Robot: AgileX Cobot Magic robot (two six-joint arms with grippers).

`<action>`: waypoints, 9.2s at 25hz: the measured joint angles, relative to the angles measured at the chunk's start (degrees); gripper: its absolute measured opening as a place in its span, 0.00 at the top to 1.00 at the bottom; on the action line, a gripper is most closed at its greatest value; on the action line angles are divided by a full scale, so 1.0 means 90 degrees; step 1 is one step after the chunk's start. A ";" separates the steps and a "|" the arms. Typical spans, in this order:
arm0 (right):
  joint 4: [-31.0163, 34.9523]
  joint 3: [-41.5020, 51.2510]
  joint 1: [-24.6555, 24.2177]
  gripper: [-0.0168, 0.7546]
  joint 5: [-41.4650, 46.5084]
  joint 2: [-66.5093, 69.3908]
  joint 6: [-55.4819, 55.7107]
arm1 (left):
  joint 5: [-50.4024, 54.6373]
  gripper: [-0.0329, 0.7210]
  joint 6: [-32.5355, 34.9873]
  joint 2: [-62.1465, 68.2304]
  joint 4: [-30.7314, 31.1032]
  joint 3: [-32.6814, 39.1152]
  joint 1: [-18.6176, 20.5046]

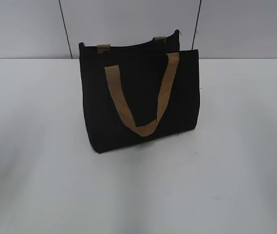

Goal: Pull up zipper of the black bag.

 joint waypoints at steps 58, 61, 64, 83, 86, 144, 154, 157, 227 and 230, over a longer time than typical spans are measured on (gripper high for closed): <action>0.1477 -0.4594 0.2209 0.48 -0.0233 0.4590 -0.1048 | -0.0411 0.91 1.0294 0.7401 -0.7067 -0.2740 -0.0930; 0.1565 -0.4648 0.2209 0.48 -0.0335 0.4590 -0.1048 | -0.0914 0.91 1.0180 0.7090 -0.7067 -0.2734 -0.0937; 0.1744 -0.4661 0.2301 0.48 -0.0434 0.4696 -0.1048 | -0.1213 0.91 1.0132 0.6654 -0.7067 -0.2672 -0.0937; 0.1829 -0.6404 0.3720 0.53 -0.0334 0.7474 -0.0032 | -0.1326 0.91 1.0126 0.4972 -0.7067 -0.2026 -0.0937; 0.1817 -0.6418 0.3818 0.54 -0.0298 0.7680 -0.0274 | -0.1319 0.91 1.0126 0.4964 -0.7067 -0.2026 -0.0937; 0.1186 -0.6424 0.3988 0.88 -0.1148 0.8612 0.0243 | -0.1276 0.92 0.9463 0.4444 -0.7062 -0.2019 -0.0937; 0.0983 -0.6424 0.3988 0.98 -0.1142 0.8612 0.0243 | -0.1444 0.92 0.8933 0.4444 -0.6830 -0.2019 -0.0943; 0.0962 -0.6424 0.3988 0.98 -0.1128 0.8567 0.0243 | -0.1529 0.92 0.7764 0.4444 -0.5788 -0.2019 -0.0943; -0.1540 -0.6123 0.0882 0.33 0.1216 0.5560 0.1360 | 0.1966 0.28 -0.3674 0.3163 0.2573 -0.3191 -0.0053; -0.1540 -0.5086 0.0882 0.33 0.1210 0.4714 0.1436 | 0.1966 0.30 -0.3688 0.2612 0.2588 -0.3164 -0.0053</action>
